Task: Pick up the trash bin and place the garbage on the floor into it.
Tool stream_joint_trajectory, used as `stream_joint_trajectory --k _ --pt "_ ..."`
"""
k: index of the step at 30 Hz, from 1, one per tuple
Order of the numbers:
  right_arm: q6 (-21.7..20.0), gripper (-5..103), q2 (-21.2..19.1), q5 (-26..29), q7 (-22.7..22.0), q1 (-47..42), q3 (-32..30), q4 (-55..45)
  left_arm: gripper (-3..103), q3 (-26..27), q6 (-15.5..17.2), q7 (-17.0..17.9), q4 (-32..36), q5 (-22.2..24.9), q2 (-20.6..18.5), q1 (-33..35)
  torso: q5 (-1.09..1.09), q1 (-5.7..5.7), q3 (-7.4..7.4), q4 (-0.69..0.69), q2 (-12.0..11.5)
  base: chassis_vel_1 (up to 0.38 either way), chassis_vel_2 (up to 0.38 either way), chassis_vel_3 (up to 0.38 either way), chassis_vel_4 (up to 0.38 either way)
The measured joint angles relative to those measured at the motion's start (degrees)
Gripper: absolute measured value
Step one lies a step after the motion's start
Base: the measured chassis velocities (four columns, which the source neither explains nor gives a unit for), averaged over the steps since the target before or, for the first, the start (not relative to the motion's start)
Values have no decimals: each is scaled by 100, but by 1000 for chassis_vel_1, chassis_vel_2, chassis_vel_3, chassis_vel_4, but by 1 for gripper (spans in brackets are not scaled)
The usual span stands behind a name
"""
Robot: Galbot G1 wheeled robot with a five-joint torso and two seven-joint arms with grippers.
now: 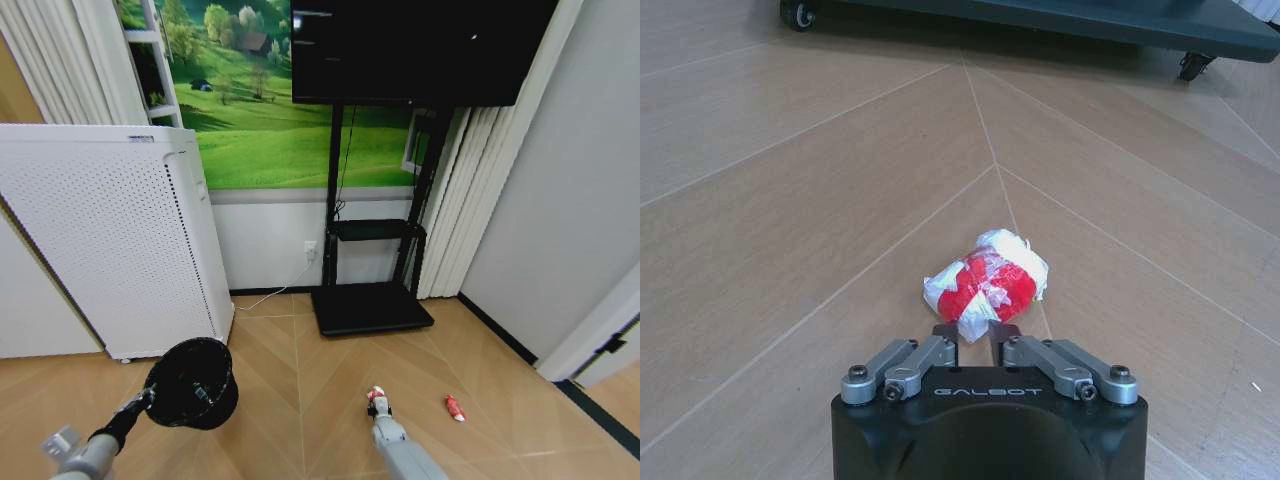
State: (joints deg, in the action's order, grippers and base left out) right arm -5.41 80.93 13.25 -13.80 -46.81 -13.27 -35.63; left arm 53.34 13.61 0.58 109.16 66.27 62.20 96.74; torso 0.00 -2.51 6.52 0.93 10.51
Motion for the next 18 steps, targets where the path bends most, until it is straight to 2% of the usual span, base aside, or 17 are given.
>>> stream_joint_trajectory --k 1,2,4,5,12,18 --pt "10 14 0 0 -1 -1 2 -4 7 -5 -1 0 3 -3 7 0 0 0 0 0 0 0 0 0 0" --pt "10 14 0 0 -1 -1 2 -4 7 -5 -1 0 3 -3 7 0 0 0 0 0 0 0 0 0 0" --pt "25 3 -1 4 -2 2 4 -26 7 -8 -2 0 10 -7 18 4 0 0 0 0 0 0 0 0 0" --pt "30 1 -2 5 -4 4 7 -41 7 -8 -4 0 11 -8 20 5 0 0 0 0 0 0 0 0 0" --pt "62 0 -9 8 -49 9 11 -86 7 -8 -11 0 11 -4 28 -11 0 0 0 0 0 0 0 0 0" --pt "118 2 -27 105 -320 -118 -26 -414 7 9 -19 -2 -5 2 27 -7 0 0 0 0 0 0 0 0 0"
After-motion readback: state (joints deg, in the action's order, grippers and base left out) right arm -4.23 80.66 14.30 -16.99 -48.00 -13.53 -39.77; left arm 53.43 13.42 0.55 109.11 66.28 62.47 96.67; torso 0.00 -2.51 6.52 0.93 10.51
